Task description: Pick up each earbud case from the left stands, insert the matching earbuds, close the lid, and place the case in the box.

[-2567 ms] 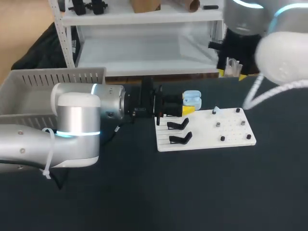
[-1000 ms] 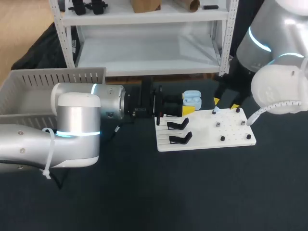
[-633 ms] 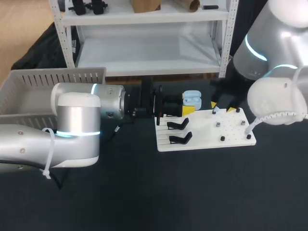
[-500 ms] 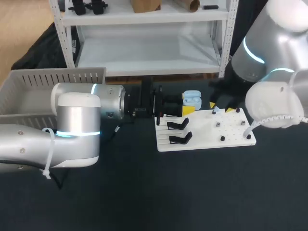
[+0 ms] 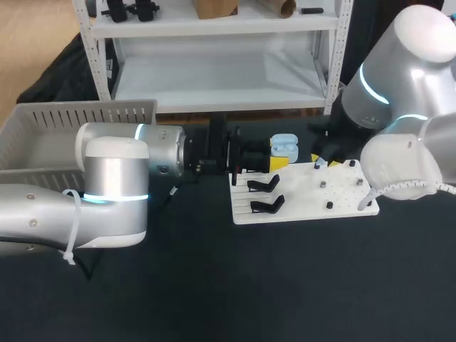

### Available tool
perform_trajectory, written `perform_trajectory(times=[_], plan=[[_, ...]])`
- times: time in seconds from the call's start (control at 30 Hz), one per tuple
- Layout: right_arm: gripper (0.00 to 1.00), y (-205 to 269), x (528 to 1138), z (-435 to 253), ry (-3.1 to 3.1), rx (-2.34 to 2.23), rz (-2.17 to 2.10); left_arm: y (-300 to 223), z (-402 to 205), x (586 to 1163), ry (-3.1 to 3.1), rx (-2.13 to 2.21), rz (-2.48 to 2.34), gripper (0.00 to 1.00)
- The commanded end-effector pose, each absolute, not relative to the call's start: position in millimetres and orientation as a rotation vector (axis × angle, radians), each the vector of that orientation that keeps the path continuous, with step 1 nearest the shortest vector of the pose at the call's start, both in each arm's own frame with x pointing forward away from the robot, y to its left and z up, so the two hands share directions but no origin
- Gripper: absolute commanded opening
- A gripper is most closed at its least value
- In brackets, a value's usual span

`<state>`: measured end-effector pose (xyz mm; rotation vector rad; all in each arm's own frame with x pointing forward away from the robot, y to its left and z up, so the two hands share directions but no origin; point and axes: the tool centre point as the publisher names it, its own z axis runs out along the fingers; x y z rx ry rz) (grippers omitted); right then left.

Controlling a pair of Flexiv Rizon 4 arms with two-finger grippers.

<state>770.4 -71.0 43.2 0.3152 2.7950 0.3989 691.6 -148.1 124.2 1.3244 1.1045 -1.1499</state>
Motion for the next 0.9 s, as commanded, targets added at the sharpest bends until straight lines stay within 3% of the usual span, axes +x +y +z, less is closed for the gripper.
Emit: perform_trajectory(times=[0.03,0.9], plan=[[0.35,-72,770,41,2.788,0.325,0.395,-148,123,692,1.101,1.323,-1.150,0.00],[0.32,-75,781,33,2.809,0.395,0.415,-148,123,692,1.101,1.323,-1.150,0.00]])
